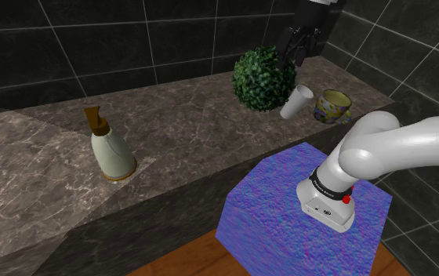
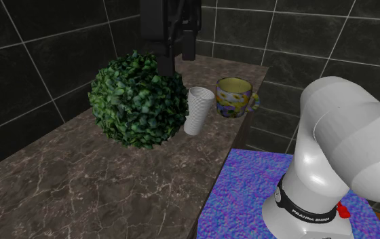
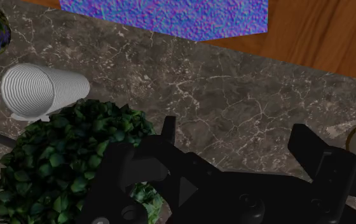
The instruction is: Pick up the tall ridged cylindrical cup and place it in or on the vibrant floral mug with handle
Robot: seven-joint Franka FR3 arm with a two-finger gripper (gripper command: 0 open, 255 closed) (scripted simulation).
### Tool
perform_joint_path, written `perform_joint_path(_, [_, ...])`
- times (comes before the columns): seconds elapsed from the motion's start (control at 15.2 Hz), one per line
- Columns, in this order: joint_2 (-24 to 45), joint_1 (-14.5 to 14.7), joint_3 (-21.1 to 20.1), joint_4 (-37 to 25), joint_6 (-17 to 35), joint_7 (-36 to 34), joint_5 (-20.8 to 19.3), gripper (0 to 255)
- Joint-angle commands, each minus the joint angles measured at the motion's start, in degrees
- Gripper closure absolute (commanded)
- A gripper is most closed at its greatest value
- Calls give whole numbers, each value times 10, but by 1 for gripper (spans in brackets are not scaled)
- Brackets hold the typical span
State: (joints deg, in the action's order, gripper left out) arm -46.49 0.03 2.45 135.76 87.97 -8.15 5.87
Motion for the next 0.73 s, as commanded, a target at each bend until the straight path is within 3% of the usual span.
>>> perform_joint_path(0.0, [0,0,0,0,0,0,0,0])
perform_joint_path(0.66, [-56,-53,131,123,105,143,-92,0])
